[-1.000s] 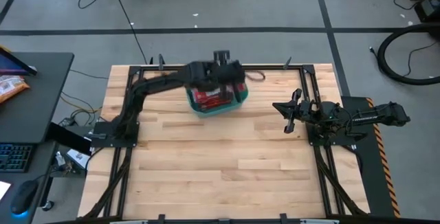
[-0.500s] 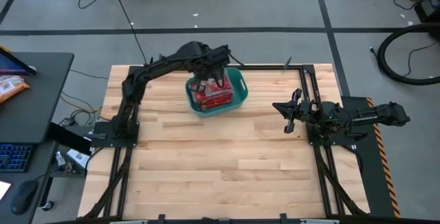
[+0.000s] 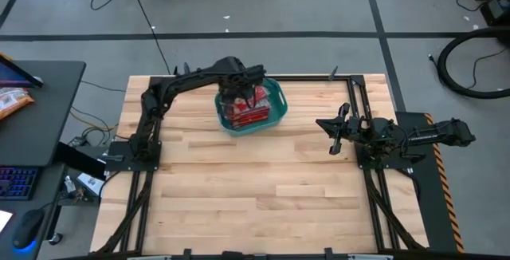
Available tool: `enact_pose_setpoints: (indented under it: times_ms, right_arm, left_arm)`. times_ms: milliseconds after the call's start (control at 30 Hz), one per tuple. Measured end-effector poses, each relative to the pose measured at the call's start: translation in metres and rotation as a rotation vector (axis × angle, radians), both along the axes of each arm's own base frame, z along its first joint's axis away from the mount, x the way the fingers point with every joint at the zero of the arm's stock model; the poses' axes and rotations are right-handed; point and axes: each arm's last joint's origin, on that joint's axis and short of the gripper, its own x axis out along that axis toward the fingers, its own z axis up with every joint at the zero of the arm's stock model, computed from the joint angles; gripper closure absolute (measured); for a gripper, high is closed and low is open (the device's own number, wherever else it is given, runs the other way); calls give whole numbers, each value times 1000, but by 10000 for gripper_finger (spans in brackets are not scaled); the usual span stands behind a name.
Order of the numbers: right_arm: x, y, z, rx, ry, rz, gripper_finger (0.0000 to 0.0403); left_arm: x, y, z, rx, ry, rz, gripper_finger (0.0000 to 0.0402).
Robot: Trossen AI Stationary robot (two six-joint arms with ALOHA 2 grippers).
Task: Sort popcorn bags into baskets
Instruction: Put the red popcorn bag into the green bin, then return to Home Position
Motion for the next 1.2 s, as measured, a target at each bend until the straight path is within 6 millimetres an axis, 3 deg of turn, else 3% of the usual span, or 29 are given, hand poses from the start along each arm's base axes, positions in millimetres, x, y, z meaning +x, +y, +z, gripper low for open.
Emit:
enact_pose_setpoints:
  times_ms: [200, 333, 500, 667, 767, 1200]
  right_arm:
    - [0, 0, 0, 0, 0, 0, 383]
    - [0, 0, 0, 0, 0, 0, 383]
    - [0, 0, 0, 0, 0, 0, 383]
    - [0, 0, 0, 0, 0, 0, 383]
    - [0, 0, 0, 0, 0, 0, 383]
    - [0, 0, 0, 0, 0, 0, 383]
  left_arm:
    - [5, -22, 7, 67, -36, 67, 265]
    - [3, -34, 19, 114, -102, 156, 253]
    - [-4, -33, 50, 51, -360, 258, 252]
    - [-17, -41, 75, 87, -653, 246, 254]
    - [-33, -51, 71, 97, -754, 226, 262]
    - [-112, -103, 15, 29, -1120, 180, 285]
